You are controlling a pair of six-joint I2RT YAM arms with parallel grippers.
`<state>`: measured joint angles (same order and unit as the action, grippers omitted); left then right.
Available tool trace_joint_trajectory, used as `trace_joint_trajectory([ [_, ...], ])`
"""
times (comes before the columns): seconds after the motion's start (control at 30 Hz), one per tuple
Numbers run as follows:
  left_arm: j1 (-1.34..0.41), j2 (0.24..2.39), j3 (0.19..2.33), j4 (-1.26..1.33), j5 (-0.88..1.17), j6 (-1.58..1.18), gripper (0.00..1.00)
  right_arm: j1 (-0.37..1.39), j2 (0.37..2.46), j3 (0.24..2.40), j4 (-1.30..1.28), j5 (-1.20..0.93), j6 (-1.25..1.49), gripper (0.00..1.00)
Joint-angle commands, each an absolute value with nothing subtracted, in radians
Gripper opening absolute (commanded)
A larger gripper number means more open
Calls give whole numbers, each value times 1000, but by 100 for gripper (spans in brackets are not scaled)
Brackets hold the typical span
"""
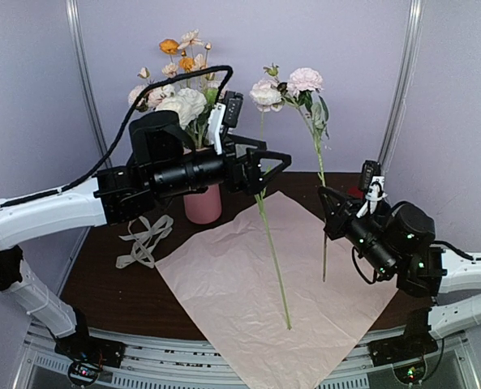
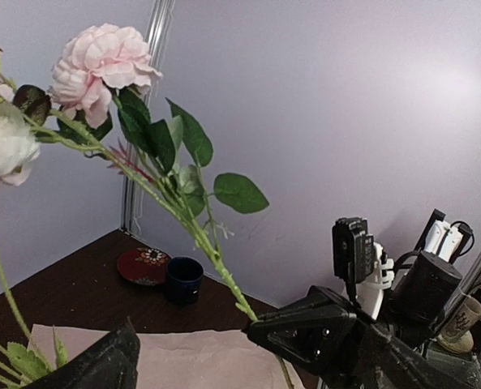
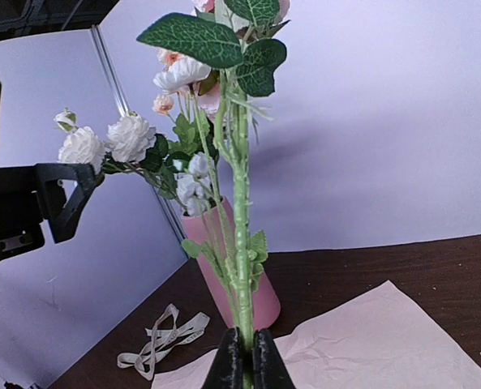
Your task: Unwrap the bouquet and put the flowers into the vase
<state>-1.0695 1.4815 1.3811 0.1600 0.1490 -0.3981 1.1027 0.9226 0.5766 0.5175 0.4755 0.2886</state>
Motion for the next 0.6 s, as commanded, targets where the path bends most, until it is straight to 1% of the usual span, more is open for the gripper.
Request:
trace_joint_trajectory([
  [0.0, -1088, 1570, 1487, 217, 208, -407, 98, 1146, 905, 556, 610, 458, 234, 0],
  [0.17, -1094, 1694, 1617, 158, 197, -426, 97, 1180, 911, 553, 624, 470, 211, 0],
  [0.27, -1094, 1765, 1702, 118, 191, -444, 93, 1194, 913, 546, 634, 480, 193, 0],
  [0.4, -1094, 1816, 1745, 119, 212, -468, 87, 1204, 912, 537, 643, 480, 180, 0],
  [0.47, -1094, 1829, 1755, 119, 206, -476, 82, 1212, 911, 532, 647, 477, 173, 0],
  [0.57, -1094, 1833, 1754, 126, 192, -479, 69, 1219, 909, 531, 648, 475, 163, 0],
])
